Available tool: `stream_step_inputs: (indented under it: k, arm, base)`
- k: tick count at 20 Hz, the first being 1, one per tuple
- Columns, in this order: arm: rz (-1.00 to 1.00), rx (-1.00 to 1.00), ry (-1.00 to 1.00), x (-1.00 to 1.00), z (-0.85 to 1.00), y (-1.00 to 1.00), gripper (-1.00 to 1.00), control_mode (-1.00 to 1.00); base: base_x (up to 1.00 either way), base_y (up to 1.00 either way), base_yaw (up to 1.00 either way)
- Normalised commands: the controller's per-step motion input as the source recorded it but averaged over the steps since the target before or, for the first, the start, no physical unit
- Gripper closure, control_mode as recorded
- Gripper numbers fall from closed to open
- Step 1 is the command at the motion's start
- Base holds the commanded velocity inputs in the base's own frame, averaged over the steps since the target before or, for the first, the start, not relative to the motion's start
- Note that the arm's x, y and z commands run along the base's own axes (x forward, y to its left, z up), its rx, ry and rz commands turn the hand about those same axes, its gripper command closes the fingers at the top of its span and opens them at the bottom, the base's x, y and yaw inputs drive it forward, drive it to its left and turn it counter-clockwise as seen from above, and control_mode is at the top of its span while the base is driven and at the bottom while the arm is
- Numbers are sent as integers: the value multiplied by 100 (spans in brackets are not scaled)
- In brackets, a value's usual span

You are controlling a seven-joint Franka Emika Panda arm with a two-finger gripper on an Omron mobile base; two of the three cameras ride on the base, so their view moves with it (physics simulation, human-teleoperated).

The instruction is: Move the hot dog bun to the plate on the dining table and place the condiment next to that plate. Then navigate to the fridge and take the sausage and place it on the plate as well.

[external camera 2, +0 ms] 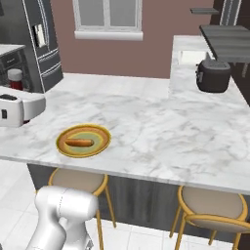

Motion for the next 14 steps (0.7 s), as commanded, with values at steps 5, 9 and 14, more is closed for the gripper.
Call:
stream_step_inputs:
  k: [5,9,14]
  arm:
    - [0,0,0,0,0,0,100,100]
    - [12,6,0,41,0,-22,100,-100]
    - [38,3,-6,79,-2,-41,100,-100]
  base:
    - [85,-31,1]
    - [42,-18,5]
    - [0,0,0]
